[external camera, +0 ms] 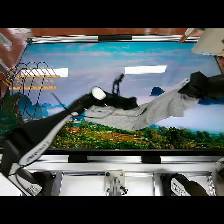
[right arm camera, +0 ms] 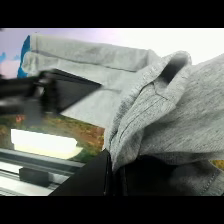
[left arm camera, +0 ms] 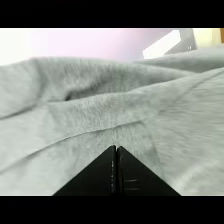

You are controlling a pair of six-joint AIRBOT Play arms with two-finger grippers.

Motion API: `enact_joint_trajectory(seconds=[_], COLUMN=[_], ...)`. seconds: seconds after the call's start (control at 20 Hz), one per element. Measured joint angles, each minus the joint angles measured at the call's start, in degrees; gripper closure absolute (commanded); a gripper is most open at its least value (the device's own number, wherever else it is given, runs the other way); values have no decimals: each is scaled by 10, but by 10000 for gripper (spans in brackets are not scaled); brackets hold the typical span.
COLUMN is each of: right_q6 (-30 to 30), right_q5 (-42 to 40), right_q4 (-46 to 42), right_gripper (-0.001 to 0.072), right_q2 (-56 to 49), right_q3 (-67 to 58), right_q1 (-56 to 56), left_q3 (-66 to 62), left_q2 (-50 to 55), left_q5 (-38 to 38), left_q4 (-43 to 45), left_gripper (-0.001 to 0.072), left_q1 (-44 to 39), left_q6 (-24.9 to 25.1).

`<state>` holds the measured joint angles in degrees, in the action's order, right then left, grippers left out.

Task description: Fold the shirts.

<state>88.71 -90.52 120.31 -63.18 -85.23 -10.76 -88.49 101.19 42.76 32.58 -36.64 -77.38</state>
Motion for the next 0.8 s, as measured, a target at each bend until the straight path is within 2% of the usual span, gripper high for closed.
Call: enact_joint_trajectory(seconds=[0.3, 0.5, 0.65, 0.7, 0.75, 0.8], right_q6=[-41, -63, -78, -82, -83, -85], right_q5=[103, 209, 292, 318, 340, 364], right_q4=[-17, -15, 25, 45, 64, 83], right_gripper=[653, 652, 636, 517, 238, 155], right_q2=[-108, -220, -299, -321, -337, -352], right_q3=[0, 0, 0, 0, 0, 0], right_q1=[176, 293, 356, 373, 386, 398], left_q3=[0, 0, 0, 0, 0, 0], left_q2=[-214, -370, -467, -491, -513, -528], left_q5=[120, 152, 166, 170, 177, 183], left_q4=[158, 193, 202, 203, 205, 206], left_gripper=[680, 680, 679, 679, 680, 679], left_q1=[150, 249, 306, 319, 330, 336], left_q6=[-3, -4, -6, -7, -11, -14])
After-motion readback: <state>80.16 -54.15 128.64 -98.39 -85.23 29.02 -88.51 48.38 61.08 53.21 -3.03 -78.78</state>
